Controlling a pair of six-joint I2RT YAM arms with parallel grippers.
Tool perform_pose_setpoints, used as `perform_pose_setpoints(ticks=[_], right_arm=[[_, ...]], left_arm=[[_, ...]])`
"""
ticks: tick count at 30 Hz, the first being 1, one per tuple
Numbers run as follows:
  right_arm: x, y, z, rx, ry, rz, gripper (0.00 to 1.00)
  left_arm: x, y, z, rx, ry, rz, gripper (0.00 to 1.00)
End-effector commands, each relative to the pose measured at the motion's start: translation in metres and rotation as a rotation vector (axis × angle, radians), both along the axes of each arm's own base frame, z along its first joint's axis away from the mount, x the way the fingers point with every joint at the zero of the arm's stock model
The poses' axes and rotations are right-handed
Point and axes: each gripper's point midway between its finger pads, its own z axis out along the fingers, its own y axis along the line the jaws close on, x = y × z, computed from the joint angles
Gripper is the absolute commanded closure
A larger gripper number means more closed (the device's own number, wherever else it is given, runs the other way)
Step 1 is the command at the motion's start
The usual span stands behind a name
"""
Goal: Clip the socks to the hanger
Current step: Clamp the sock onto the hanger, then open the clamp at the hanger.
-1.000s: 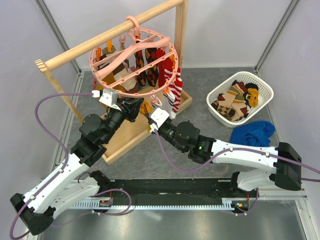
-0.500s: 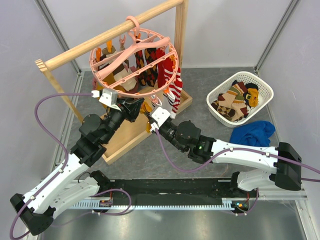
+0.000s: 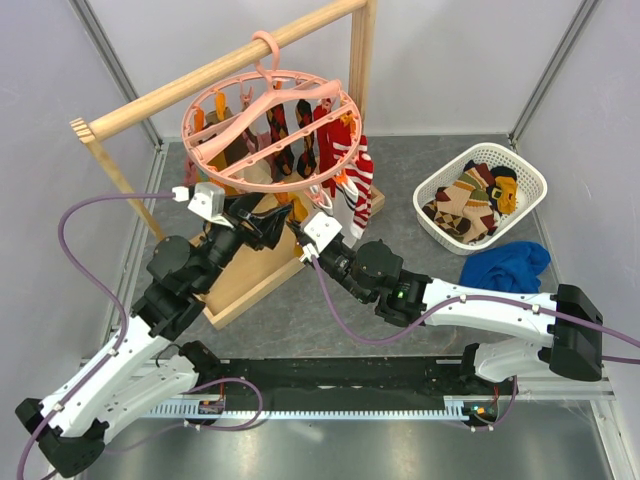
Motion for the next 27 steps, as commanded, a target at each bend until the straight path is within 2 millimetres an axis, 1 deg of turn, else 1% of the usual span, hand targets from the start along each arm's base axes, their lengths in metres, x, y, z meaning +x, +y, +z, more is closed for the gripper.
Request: perform_pose_setpoints(ticks=[1, 2, 3, 4, 5, 8, 11, 13, 15, 16, 17, 18, 19, 20, 21, 22, 23, 24, 27], right_arm=[[0.001, -0.001, 0.029, 0.074, -0.027, -0.014, 0.77], [0.001, -0.002, 0.029, 0.075, -0.025, -0.015, 0.73], [0.000, -0.002, 0.031, 0.079, -0.025, -0.014, 0.65], [0.000, -0.003, 0.031, 0.082, -0.022, -0.015, 0.61], [0.000, -0.003, 0.031, 0.084, -0.017, -0.017, 0.54], [0.000, -0.005, 0.033, 0.089, -0.005, -0.022, 0.43], [0.002, -0.012, 0.033, 0.098, 0.013, -0.046, 0.36], [0.002, -0.017, 0.036, 0.110, 0.017, -0.059, 0.34], [0.002, -0.023, 0.035, 0.119, 0.029, -0.071, 0.31], [0.002, -0.023, 0.034, 0.117, 0.034, -0.072, 0.30], [0.001, -0.024, 0.032, 0.115, 0.039, -0.073, 0.29], [0.001, -0.026, 0.034, 0.122, 0.042, -0.074, 0.29], [0.002, -0.026, 0.031, 0.111, 0.046, -0.079, 0.28], [0.002, -0.027, 0.030, 0.108, 0.047, -0.080, 0.28], [0.002, -0.027, 0.030, 0.104, 0.048, -0.084, 0.27], [0.003, -0.030, 0.028, 0.100, 0.050, -0.098, 0.27], [0.004, -0.030, 0.026, 0.096, 0.051, -0.106, 0.27], [0.005, -0.031, 0.025, 0.091, 0.052, -0.114, 0.26], [0.007, -0.032, 0.021, 0.077, 0.054, -0.122, 0.26]], left_arm=[[-0.008, 0.013, 0.016, -0.041, -0.075, 0.025, 0.23], [-0.010, 0.015, 0.019, -0.047, -0.090, 0.031, 0.22], [-0.013, 0.020, 0.024, -0.057, -0.116, 0.039, 0.22], [-0.014, 0.023, 0.025, -0.063, -0.127, 0.046, 0.22], [-0.014, 0.026, 0.027, -0.065, -0.137, 0.061, 0.22], [-0.015, 0.037, 0.031, -0.070, -0.161, 0.103, 0.22], [-0.013, 0.052, 0.035, -0.062, -0.180, 0.170, 0.22], [-0.009, 0.064, 0.037, -0.057, -0.189, 0.221, 0.22], [-0.007, 0.079, 0.040, -0.067, -0.198, 0.276, 0.22], [-0.005, 0.083, 0.039, -0.069, -0.193, 0.292, 0.22], [-0.004, 0.083, 0.040, -0.082, -0.187, 0.280, 0.22], [0.000, 0.091, 0.042, -0.082, -0.186, 0.305, 0.23], [0.002, 0.093, 0.043, -0.083, -0.181, 0.307, 0.23], [0.005, 0.089, 0.038, -0.076, -0.153, 0.281, 0.23], [0.007, 0.095, 0.042, -0.073, -0.157, 0.298, 0.23], [0.007, 0.095, 0.043, -0.068, -0.155, 0.290, 0.24], [0.009, 0.089, 0.039, -0.044, -0.139, 0.261, 0.24], [0.008, 0.088, 0.042, -0.034, -0.145, 0.251, 0.24], [0.005, 0.077, 0.040, -0.002, -0.133, 0.189, 0.25]])
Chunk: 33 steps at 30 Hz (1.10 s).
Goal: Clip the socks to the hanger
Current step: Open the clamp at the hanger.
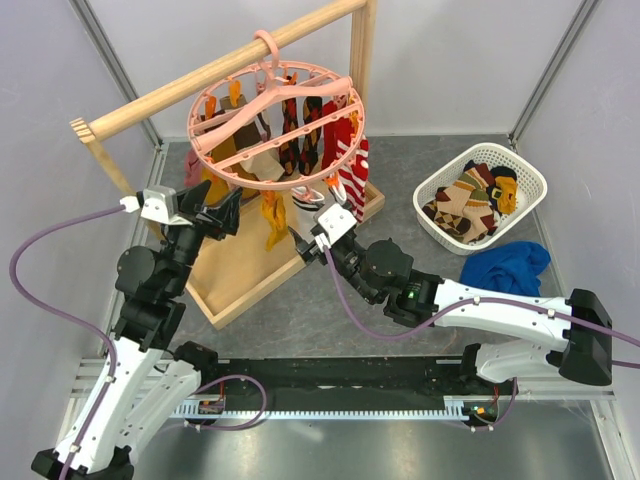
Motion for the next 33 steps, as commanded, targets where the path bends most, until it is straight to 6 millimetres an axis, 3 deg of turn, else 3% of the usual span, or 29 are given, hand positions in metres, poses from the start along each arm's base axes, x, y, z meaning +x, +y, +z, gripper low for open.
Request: perform_pose_setpoints(ticks=[1, 9, 19, 33], right_arm=[[0.002, -0.007, 0.008, 0.021, 0.005, -0.036, 0.26], [0.009, -0.017, 0.001, -0.009, 0.006, -0.076, 0.23], [0.013, -0.029, -0.009, 0.003, 0.027, -0.061, 0.22], [0.007, -0.038, -0.007, 0.038, 0.027, -0.019, 0.22]], left_arm=[[-0.012, -0.019, 0.017, 0.020, -0.016, -0.126, 0.25], [-0.012, -0.031, 0.010, 0.083, 0.084, -0.188, 0.31], [-0.014, -0.041, 0.000, 0.124, 0.141, -0.245, 0.31], [-0.014, -0.041, 0.016, 0.037, 0.125, -0.256, 0.32]])
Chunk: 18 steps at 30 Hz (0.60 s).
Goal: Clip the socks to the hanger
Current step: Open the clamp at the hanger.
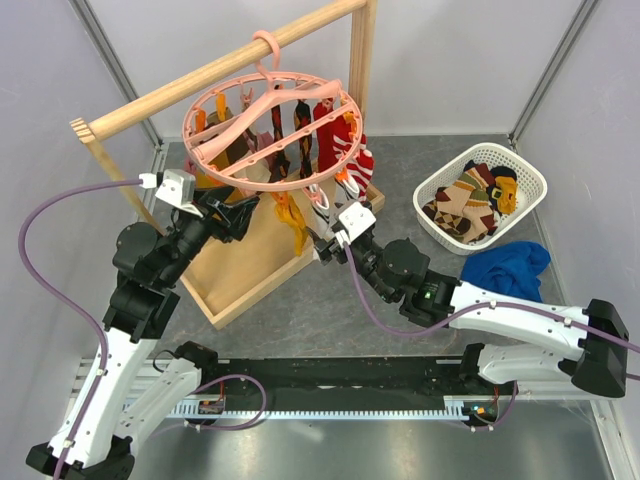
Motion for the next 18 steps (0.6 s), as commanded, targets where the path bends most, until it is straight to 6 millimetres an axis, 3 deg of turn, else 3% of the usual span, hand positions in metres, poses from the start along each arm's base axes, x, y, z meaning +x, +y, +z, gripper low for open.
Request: perform_pose_setpoints(ticks=[1, 12, 18], right_arm=[[-0.005, -0.004, 0.013, 0.062, -0.011, 0.021, 0.22], [-0.006, -0.008, 0.014, 0.071, -0.012, 0.023, 0.22], [-0.006, -0.008, 0.014, 0.072, -0.010, 0.022, 0.21]], left_arm=[[-0.005, -0.002, 0.027, -0.086, -0.038, -0.024, 0.34], [-0.004, -0.014, 0.034, -0.107, -0.028, -0.084, 0.39], [-0.004, -0.022, 0.039, -0.107, -0.032, -0.131, 0.48]])
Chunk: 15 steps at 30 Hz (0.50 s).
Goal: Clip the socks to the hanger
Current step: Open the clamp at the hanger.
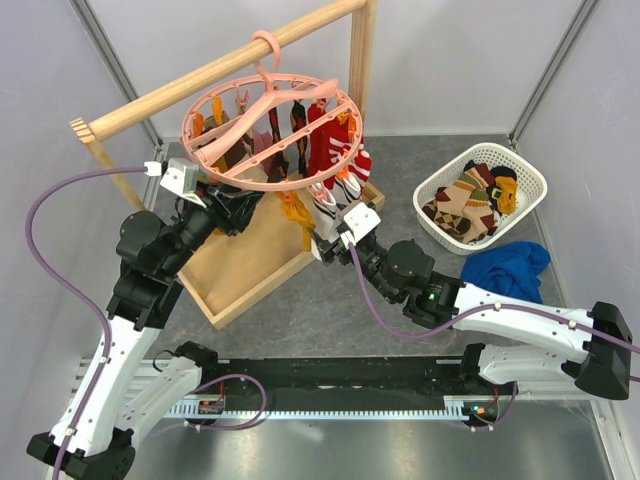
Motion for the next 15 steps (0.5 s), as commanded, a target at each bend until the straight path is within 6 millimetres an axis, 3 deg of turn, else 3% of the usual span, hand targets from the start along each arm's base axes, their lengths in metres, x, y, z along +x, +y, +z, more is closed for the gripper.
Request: perform_pose_setpoints(ticks=[1, 11, 15], right_arm=[[-0.002, -0.004, 0.012, 0.053, -0.013, 0.007, 0.21], [-0.001, -0.001, 0.010, 0.049, -0.005, 0.011, 0.21], [-0.001, -0.001, 0.010, 0.049, -0.004, 0.013, 0.21]], left_arm=[[-0.008, -0.006, 0.031, -0.049, -0.062, -0.051, 0.49], [-0.010, -0.004, 0.042, -0.051, -0.094, -0.047, 0.55], [-0.010, -0.003, 0.038, -0.053, -0.086, -0.038, 0.64]])
